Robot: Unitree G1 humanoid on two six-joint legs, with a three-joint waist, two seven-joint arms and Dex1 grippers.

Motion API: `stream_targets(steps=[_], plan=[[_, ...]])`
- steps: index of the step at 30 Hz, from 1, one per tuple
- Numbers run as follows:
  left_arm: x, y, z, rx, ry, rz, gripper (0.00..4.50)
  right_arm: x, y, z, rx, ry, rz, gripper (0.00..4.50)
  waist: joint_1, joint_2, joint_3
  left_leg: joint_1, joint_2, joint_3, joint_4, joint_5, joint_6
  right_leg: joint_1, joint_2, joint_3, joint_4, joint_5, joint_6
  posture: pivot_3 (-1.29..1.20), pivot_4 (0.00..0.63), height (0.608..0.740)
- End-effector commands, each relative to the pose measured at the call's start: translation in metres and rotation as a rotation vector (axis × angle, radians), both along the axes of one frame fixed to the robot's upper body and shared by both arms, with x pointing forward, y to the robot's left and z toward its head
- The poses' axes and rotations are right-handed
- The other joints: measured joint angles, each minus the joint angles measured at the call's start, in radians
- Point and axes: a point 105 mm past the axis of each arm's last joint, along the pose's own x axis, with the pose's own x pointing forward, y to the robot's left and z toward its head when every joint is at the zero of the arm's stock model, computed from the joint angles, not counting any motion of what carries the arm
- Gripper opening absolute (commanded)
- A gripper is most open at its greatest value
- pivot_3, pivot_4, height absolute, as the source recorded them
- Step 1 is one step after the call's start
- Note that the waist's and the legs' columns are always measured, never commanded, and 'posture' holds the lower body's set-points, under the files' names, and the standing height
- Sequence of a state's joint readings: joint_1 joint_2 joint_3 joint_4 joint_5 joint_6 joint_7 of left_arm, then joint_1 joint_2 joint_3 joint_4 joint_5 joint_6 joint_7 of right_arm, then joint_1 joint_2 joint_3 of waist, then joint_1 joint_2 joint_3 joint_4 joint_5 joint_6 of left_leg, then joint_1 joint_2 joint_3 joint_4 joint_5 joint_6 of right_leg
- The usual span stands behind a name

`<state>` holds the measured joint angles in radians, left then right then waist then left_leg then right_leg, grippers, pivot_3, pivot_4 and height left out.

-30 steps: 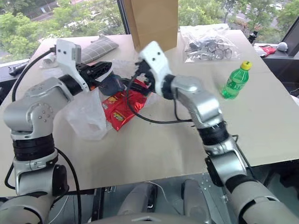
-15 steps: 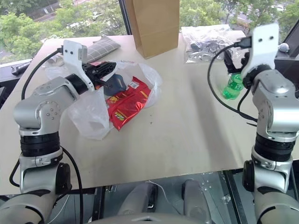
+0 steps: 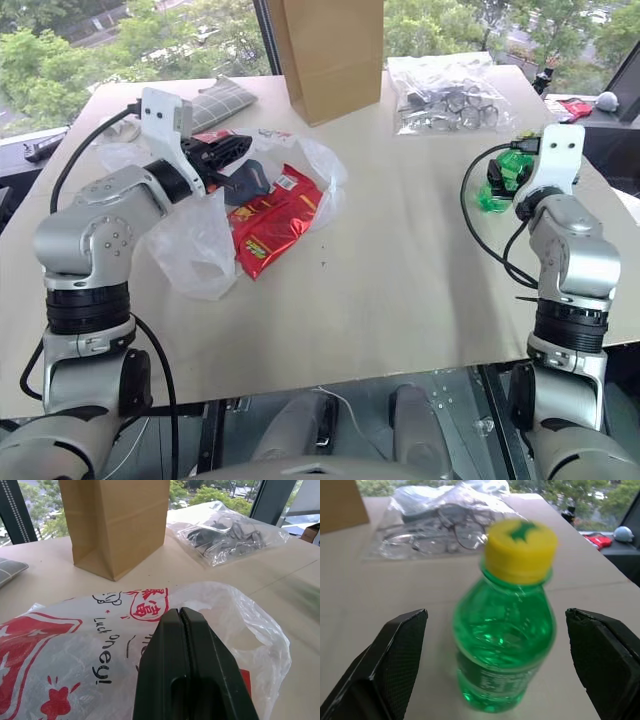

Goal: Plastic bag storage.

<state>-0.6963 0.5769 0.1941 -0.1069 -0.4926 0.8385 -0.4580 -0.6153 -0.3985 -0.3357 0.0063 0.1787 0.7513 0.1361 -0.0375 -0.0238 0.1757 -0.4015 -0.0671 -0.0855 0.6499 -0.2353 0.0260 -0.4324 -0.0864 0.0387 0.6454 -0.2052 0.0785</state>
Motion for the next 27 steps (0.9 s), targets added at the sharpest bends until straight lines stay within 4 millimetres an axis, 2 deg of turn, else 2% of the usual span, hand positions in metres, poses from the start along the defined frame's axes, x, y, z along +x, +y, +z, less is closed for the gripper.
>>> stream_targets(steps=[1, 7, 9, 11, 12, 15, 18, 22, 24, 25, 27], plan=[[-0.003, -0.001, 0.017, 0.015, -0.069, -0.009, 0.00, 0.012, -0.008, 0.002, -0.024, -0.043, -0.020, 4.46, -0.001, 0.000, 0.000, 0.000, 0.000, 0.000, 0.000, 0.000, 0.000, 0.000, 0.000, 0.000, 0.000, 0.000, 0.000, 0.00, 0.150, 0.740], [-0.004, -0.002, 0.017, 0.020, -0.068, -0.015, 0.00, 0.039, -0.014, -0.011, -0.029, -0.046, -0.002, 4.46, -0.003, 0.000, 0.000, 0.001, 0.000, 0.001, 0.000, 0.000, 0.000, 0.001, 0.001, 0.001, 0.000, 0.000, 0.000, 0.00, 0.150, 0.740], [-0.005, -0.002, 0.018, 0.022, -0.070, -0.014, 0.00, 0.043, -0.014, -0.013, -0.053, -0.051, 0.007, 3.94, -0.003, 0.000, 0.000, 0.001, 0.000, 0.001, 0.000, 0.000, 0.000, 0.001, 0.001, 0.001, -0.001, 0.000, 0.000, 0.00, 0.150, 0.740], [-0.006, 0.000, 0.018, 0.023, -0.070, -0.009, 0.00, 0.045, -0.013, -0.013, -0.077, -0.065, 0.021, 3.19, -0.003, 0.000, 0.000, 0.001, 0.000, 0.001, 0.000, 0.000, 0.000, 0.001, 0.000, 0.001, -0.001, 0.000, 0.000, 0.00, 0.150, 0.740], [-0.006, 0.001, 0.018, 0.023, -0.069, -0.007, 0.00, 0.046, -0.012, -0.012, -0.087, -0.072, 0.027, 3.06, -0.003, 0.000, 0.000, 0.001, 0.000, 0.001, 0.000, 0.000, 0.000, 0.001, 0.000, 0.001, -0.001, 0.000, 0.000, 0.00, 0.150, 0.740], [-0.007, 0.002, 0.018, 0.021, -0.068, 0.000, 0.00, 0.042, -0.004, -0.009, -0.129, -0.103, 0.072, 3.06, -0.004, 0.000, 0.000, 0.001, 0.000, 0.001, 0.000, 0.000, 0.000, 0.001, 0.000, 0.002, -0.001, 0.000, 0.000, 0.00, 0.150, 0.740], [-0.008, 0.004, 0.019, 0.014, -0.069, 0.010, 0.00, 0.022, 0.029, 0.009, -0.209, -0.173, 0.249, 3.06, -0.003, 0.000, 0.000, 0.001, 0.001, 0.001, -0.001, 0.000, 0.000, 0.001, 0.001, 0.002, -0.001, 0.000, 0.000, 0.00, 0.150, 0.740], [-0.007, 0.005, 0.019, -0.003, -0.062, 0.012, 0.00, -0.043, 0.132, 0.032, -0.230, -0.244, 0.750, 3.06, -0.011, 0.002, 0.001, -0.003, 0.001, 0.001, -0.001, 0.000, 0.000, -0.004, 0.001, 0.003, -0.001, 0.000, 0.000, 0.00, 0.150, 0.740], [-0.006, 0.004, 0.019, -0.006, -0.061, 0.008, 0.00, -0.064, 0.162, 0.037, -0.185, -0.251, 0.875, 3.06, -0.022, 0.002, 0.001, -0.007, 0.001, 0.002, 0.000, 0.000, 0.000, -0.009, 0.001, 0.004, 0.001, 0.000, 0.000, 0.00, 0.150, 0.740], [-0.006, 0.003, 0.019, -0.006, -0.060, 0.006, 0.00, -0.069, 0.171, 0.040, -0.164, -0.251, 0.909, 3.06, -0.022, 0.002, 0.001, -0.008, 0.001, 0.002, 0.001, 0.000, 0.000, -0.011, 0.001, 0.004, 0.003, 0.000, 0.000, 0.00, 0.150, 0.740], [-0.005, 0.002, 0.020, -0.008, -0.062, -0.002, 0.00, -0.076, 0.202, 0.047, -0.065, -0.262, 0.985, 3.06, -0.018, 0.002, 0.001, -0.009, 0.001, 0.000, 0.003, 0.000, 0.000, -0.011, 0.001, 0.002, 0.005, 0.000, 0.000, 0.00, 0.150, 0.740]])
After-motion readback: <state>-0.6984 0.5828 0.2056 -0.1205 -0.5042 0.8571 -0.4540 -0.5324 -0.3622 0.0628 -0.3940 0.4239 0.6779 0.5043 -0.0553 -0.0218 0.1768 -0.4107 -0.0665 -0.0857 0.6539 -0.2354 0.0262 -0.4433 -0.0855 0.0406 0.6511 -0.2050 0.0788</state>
